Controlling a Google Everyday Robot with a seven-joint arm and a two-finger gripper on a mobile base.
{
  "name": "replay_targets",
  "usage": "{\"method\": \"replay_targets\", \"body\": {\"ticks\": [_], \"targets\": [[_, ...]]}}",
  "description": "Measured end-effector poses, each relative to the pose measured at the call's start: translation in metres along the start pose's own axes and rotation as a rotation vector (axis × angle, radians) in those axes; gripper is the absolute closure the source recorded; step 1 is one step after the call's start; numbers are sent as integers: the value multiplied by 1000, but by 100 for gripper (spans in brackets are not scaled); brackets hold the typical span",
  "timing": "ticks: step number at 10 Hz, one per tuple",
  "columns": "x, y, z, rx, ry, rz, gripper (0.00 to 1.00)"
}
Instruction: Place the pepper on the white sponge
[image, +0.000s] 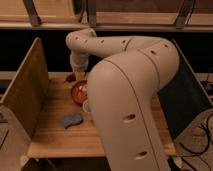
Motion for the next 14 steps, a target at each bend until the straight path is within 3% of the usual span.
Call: {"method": "replay_targets", "body": {"ticks": [5, 9, 11, 14], "targets": [[-5, 4, 0, -12, -11, -21, 100], [-56, 17, -14, -29, -79, -157, 100], [-76, 32, -9, -58, -116, -190, 100], [-98, 69, 14, -150, -162, -222, 100]]}}
